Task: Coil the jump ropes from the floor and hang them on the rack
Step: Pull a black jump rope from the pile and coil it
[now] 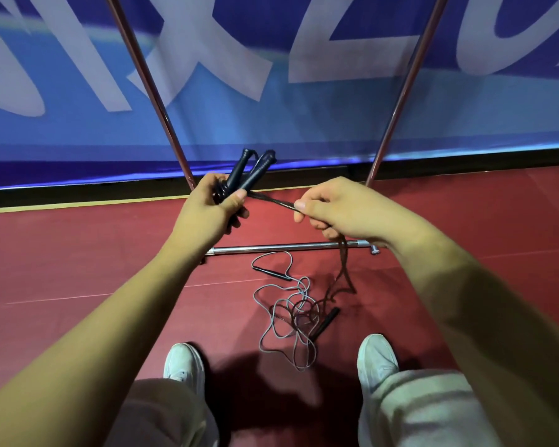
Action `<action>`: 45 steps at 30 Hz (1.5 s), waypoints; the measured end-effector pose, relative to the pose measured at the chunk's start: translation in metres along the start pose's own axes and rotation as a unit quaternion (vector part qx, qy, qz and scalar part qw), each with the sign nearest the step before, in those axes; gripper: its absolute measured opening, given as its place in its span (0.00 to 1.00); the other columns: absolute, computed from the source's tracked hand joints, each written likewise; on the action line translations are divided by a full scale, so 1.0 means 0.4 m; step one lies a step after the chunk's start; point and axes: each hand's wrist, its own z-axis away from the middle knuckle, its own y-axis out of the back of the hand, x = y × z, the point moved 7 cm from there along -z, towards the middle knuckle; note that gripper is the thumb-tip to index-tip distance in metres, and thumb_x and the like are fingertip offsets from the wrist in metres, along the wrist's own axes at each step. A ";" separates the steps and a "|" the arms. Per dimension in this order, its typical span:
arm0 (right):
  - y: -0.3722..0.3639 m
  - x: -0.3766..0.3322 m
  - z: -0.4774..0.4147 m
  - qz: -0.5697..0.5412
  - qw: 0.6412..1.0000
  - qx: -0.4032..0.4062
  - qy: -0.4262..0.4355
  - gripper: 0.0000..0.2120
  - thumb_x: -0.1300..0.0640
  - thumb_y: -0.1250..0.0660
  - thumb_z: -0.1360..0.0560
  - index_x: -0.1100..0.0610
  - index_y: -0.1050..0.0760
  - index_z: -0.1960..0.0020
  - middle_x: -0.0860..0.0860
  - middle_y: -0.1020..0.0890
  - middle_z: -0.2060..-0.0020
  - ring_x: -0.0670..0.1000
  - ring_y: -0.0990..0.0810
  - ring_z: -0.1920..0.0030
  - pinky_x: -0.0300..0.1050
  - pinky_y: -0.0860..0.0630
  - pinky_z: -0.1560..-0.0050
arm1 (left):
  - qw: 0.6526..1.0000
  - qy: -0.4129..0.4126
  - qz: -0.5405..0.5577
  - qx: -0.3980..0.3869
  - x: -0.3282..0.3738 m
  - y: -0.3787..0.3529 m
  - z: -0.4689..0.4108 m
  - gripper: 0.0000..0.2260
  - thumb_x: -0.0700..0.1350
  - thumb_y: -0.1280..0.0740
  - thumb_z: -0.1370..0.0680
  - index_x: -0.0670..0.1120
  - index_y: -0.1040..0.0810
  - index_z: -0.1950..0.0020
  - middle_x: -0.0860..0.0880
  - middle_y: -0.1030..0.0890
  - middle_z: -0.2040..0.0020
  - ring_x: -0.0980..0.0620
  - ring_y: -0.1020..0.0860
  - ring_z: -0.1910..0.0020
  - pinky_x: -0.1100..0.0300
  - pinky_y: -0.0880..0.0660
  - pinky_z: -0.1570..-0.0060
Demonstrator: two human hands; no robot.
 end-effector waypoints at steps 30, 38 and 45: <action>0.016 0.025 -0.008 0.000 1.000 0.015 0.010 0.16 0.53 0.36 0.19 0.55 0.21 0.64 0.51 0.21 0.71 0.48 0.25 0.69 0.42 0.29 0.65 | 0.956 -0.029 0.190 -0.222 0.030 -0.120 0.063 0.20 0.46 0.32 0.25 0.46 0.30 0.34 0.50 0.26 0.64 0.52 0.34 0.74 0.63 0.40 0.74; -0.015 0.007 -0.011 -0.023 0.999 -0.002 0.023 0.06 0.53 0.33 0.22 0.55 0.25 0.52 0.45 0.29 0.75 0.45 0.35 0.76 0.37 0.36 0.74 | 0.978 0.022 0.180 -0.102 0.018 -0.057 0.024 0.05 0.45 0.38 0.18 0.46 0.25 0.51 0.44 0.29 0.66 0.49 0.31 0.71 0.61 0.35 0.71; -0.033 -0.006 0.007 0.085 0.995 -0.037 0.034 0.06 0.58 0.38 0.19 0.58 0.23 0.50 0.50 0.21 0.71 0.45 0.22 0.72 0.37 0.29 0.68 | 0.987 0.050 0.155 -0.010 -0.006 0.007 -0.003 0.07 0.44 0.36 0.18 0.43 0.25 0.44 0.44 0.25 0.66 0.49 0.25 0.69 0.60 0.25 0.68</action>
